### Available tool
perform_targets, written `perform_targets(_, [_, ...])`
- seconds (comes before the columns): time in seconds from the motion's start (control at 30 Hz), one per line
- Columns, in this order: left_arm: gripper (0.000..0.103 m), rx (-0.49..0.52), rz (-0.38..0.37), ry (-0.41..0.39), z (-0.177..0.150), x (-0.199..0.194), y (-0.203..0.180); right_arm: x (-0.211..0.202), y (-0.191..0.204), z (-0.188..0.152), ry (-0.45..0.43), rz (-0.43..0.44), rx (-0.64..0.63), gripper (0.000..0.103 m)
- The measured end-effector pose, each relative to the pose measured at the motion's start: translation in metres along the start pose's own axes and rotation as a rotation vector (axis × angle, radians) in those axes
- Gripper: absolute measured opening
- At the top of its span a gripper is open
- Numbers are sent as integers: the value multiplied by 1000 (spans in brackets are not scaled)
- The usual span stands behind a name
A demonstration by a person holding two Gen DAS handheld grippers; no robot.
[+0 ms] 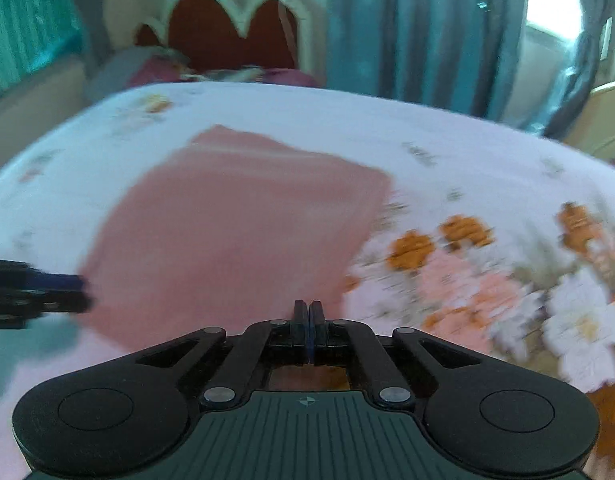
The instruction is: Fold small clothes
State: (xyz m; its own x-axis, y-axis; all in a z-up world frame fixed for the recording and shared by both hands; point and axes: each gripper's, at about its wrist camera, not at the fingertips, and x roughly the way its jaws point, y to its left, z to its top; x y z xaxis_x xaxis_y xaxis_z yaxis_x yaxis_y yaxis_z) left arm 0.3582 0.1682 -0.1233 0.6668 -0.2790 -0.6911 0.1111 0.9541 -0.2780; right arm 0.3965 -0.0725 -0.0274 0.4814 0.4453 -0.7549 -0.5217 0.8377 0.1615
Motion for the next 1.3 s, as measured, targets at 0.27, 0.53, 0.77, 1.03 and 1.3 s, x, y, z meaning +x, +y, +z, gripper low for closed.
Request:
perform_targets(0.27, [30,27,85,-18,-1,-11,-24,3,-20,-28,55,-85,109,0])
perform_targets(0.53, [30,67,101,-71,-25,-58,-77,-80,2,-50,-65,-45,124,0])
perform_targets(0.77, [41,93,132,-134,-48,-104,-119,-142,24,-72,-123,-16,146,0])
perform_targets(1.03, [102,130,221,-257,-76,-157,-163,-193,42,-102,-176,-64,169,69])
perform_targets(1.3, [103,95,341,-354,-100,-210,-195,-237,55,-127,-240,-122,217,103])
